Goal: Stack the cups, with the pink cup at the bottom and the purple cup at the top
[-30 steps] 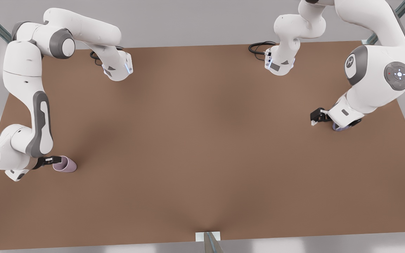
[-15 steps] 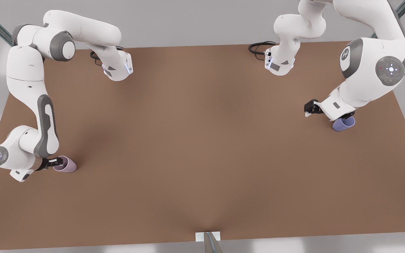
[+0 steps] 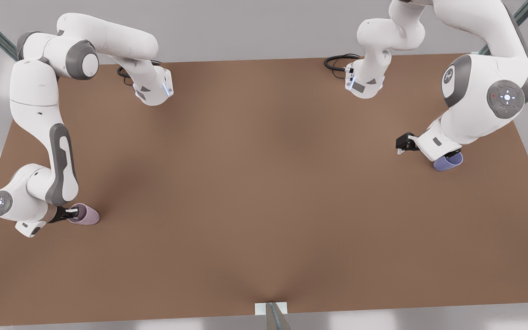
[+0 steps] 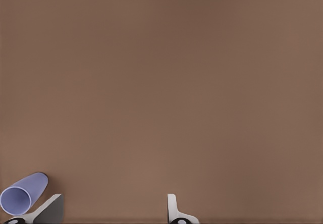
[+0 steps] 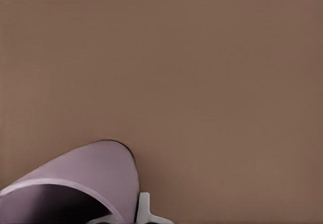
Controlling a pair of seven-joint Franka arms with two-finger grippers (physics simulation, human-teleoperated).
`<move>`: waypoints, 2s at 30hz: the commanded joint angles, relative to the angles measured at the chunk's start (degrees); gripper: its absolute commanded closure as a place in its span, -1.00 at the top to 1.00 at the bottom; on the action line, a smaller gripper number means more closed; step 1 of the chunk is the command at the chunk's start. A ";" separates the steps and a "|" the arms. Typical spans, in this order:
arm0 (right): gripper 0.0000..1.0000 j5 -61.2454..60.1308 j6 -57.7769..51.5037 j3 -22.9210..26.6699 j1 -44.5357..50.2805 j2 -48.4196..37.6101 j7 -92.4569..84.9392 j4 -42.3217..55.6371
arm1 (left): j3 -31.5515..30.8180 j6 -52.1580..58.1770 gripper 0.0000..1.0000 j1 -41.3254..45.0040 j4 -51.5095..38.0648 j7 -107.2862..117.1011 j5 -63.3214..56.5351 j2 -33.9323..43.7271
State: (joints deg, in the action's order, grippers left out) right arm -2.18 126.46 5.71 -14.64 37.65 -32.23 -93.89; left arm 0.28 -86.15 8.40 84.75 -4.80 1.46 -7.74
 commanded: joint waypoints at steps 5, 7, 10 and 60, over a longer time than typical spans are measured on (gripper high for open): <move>-0.57 -0.01 -0.78 0.00 0.93 -1.79 -0.29 0.20 | 0.07 0.54 1.00 -0.05 -0.02 0.23 -0.06 0.18; -0.57 -0.01 -2.53 0.00 1.28 -4.16 -0.29 0.46 | 0.07 0.45 1.00 -0.05 -0.02 0.23 -0.06 0.18; -0.57 -0.10 -5.96 -0.35 3.13 -7.15 -0.20 0.46 | 0.07 0.54 1.00 -0.05 -0.02 0.23 -0.06 0.10; 1.00 -4.76 -6.84 -4.13 62.19 11.49 91.29 26.39 | 16.68 -20.81 1.00 -14.38 17.29 -32.28 -1.73 -1.57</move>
State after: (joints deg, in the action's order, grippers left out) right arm -5.94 120.87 1.46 47.64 49.54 47.30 -67.66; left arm 16.41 -98.70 -6.70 101.36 -12.68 -0.26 -9.26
